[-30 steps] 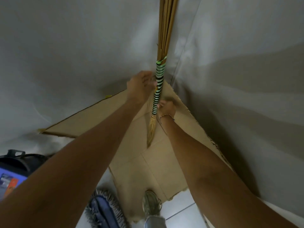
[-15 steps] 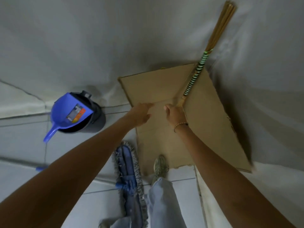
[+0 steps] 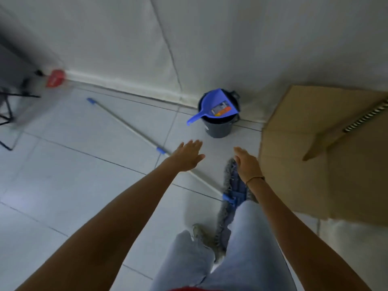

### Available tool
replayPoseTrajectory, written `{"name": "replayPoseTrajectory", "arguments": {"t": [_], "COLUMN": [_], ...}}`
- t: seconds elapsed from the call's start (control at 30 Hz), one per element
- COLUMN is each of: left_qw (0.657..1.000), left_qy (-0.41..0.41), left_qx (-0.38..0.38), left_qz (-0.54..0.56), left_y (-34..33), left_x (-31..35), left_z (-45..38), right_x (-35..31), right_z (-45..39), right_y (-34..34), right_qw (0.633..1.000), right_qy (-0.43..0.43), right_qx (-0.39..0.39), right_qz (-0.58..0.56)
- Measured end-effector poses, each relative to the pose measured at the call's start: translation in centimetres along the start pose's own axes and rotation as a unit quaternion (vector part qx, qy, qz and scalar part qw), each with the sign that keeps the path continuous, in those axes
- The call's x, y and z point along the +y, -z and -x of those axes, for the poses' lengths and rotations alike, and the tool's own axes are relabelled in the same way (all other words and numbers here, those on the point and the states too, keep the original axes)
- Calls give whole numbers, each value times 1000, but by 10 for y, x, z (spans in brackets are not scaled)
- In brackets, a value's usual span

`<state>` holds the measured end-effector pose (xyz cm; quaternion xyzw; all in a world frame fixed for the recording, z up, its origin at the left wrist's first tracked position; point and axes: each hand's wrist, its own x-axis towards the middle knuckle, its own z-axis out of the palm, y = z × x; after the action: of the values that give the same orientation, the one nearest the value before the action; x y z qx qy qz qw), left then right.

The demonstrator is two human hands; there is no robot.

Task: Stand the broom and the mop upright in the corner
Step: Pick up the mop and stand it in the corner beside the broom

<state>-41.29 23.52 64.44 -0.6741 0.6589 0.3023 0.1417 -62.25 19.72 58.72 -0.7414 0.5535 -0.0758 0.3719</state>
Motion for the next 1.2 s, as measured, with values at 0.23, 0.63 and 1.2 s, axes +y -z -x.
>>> {"name": "replayPoseTrajectory", "arguments": {"t": [0.23, 0.63, 1.2], "left_qw": [997, 982, 969], "left_qy": [50, 154, 117], "left_qx": [50, 22, -79], "left_qz": [41, 106, 202], "left_y": [4, 32, 84], "left_x": [-97, -312, -500], "left_z": [56, 37, -22], "right_x": [-116, -253, -385], "right_z": [-25, -146, -279], "right_y": [-52, -179, -266], "right_qw": [993, 972, 951], "right_qy": [94, 87, 4], "right_qx": [-45, -191, -261], "right_qz": [53, 108, 166]}}
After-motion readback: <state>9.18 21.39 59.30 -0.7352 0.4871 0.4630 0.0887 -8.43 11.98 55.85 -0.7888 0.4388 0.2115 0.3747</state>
